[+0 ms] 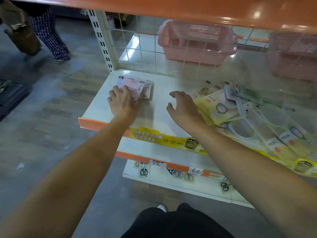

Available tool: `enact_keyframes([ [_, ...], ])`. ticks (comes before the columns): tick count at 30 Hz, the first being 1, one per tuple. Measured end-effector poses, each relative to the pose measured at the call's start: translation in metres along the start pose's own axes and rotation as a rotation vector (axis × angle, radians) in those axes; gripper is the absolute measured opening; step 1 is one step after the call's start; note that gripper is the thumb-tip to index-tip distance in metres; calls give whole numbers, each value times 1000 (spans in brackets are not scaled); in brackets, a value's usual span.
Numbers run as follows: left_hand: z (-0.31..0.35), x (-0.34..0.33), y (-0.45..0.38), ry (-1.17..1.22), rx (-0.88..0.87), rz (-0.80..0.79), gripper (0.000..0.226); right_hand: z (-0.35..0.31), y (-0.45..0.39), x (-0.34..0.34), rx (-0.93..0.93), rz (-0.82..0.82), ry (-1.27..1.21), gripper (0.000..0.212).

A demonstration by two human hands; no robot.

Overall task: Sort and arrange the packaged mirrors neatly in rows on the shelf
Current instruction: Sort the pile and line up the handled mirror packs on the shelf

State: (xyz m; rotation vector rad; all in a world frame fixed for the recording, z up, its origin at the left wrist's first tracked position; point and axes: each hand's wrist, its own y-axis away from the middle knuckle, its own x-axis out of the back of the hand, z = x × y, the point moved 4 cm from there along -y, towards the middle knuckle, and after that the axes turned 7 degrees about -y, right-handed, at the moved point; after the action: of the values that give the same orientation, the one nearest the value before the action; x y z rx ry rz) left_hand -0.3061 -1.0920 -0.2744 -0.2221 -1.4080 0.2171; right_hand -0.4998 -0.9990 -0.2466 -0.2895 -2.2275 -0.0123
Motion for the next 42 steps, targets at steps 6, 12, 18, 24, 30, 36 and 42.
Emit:
enact_keyframes([
  [6,2,4,1,41,-17,-66,68,-4,7,0,5,1,38,44],
  [12,57,42,16,255,-303,1,41,8,15,18,-45,61,-13,47],
  [18,153,62,50,275,-521,-63,31,54,45,80,-136,219,-5,43],
  [24,233,49,100,271,-617,-205,37,118,95,139,-190,418,37,38],
  [30,266,38,127,233,-643,-259,36,156,118,164,-239,422,44,42],
  [36,292,33,128,187,-644,-271,39,170,118,172,-217,446,37,40],
  [42,324,19,128,121,-661,-261,42,188,114,184,-202,416,11,37],
])
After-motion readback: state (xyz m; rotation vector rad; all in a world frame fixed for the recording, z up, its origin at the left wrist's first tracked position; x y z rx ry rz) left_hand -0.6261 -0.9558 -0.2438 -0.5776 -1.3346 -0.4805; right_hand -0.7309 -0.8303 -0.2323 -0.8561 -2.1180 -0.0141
